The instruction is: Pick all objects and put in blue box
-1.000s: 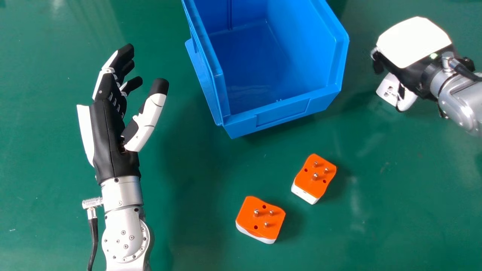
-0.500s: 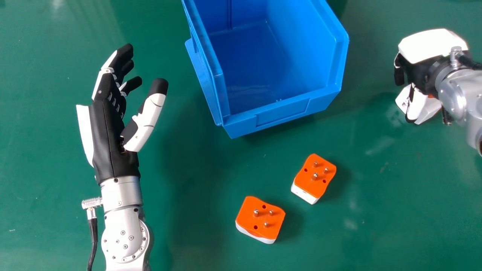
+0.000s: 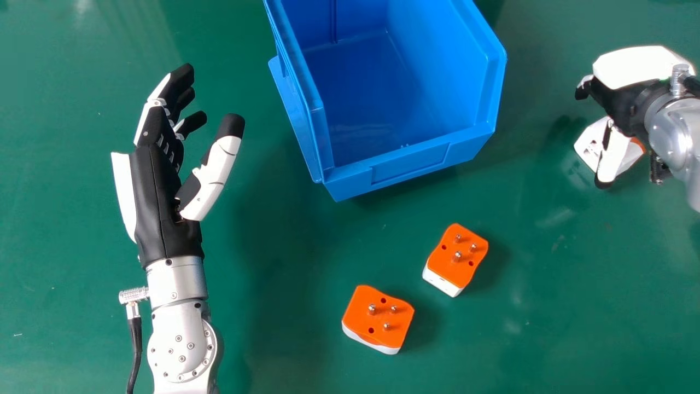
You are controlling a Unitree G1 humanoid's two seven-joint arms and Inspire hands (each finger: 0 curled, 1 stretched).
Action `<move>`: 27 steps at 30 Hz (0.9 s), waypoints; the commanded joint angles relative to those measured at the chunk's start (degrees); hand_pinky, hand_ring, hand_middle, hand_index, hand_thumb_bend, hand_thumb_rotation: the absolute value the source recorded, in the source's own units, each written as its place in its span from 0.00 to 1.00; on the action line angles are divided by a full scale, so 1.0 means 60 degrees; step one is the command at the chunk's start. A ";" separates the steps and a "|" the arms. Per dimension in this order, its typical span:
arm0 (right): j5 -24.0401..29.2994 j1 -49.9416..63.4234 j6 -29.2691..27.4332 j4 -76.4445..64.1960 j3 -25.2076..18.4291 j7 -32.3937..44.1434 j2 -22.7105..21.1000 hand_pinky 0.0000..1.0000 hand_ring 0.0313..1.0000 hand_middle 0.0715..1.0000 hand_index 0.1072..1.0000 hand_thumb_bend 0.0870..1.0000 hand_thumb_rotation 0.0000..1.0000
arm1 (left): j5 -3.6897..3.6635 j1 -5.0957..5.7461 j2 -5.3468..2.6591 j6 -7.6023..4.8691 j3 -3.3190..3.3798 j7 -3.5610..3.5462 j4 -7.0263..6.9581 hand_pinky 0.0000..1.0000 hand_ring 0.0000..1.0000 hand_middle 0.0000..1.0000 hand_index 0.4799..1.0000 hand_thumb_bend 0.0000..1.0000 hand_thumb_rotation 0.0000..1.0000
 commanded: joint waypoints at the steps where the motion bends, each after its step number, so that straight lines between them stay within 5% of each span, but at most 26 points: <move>1: 0.0006 -0.0238 0.0057 -0.0030 0.0009 -0.0032 -0.0248 0.76 0.87 0.89 0.88 0.83 0.15 | 0.0072 -0.0018 -0.0013 -0.0155 -0.0032 0.0071 -0.0022 0.78 0.86 0.86 0.61 0.73 0.49; 13: 0.0047 -0.0334 0.0722 0.0004 -0.0038 0.0177 -0.0127 0.90 0.95 0.96 0.95 0.90 0.20 | -0.0075 -0.0045 -0.0039 -0.0136 -0.0016 -0.0051 -0.0059 0.78 0.86 0.86 0.61 0.73 0.49; 17: 0.0085 -0.0308 0.0672 -0.0028 -0.0064 0.0289 -0.0228 0.90 0.95 0.96 0.95 0.90 0.20 | -0.0011 -0.0044 -0.0013 -0.0146 -0.0053 -0.0015 -0.0066 0.78 0.86 0.86 0.61 0.73 0.49; 21: -0.0267 -0.0255 0.0600 -0.0028 0.0258 0.0214 -0.0325 0.90 0.96 0.97 0.96 0.91 0.21 | -0.0127 -0.0047 -0.0051 -0.0156 -0.0052 -0.0109 -0.0086 0.78 0.86 0.86 0.61 0.73 0.49; 27: -0.0520 -0.0078 0.0322 -0.0092 0.0611 -0.0135 -0.0462 0.89 0.97 0.98 0.98 0.94 0.19 | -0.0097 -0.0038 -0.0027 -0.0112 -0.0058 -0.0114 -0.0110 0.78 0.86 0.86 0.61 0.73 0.48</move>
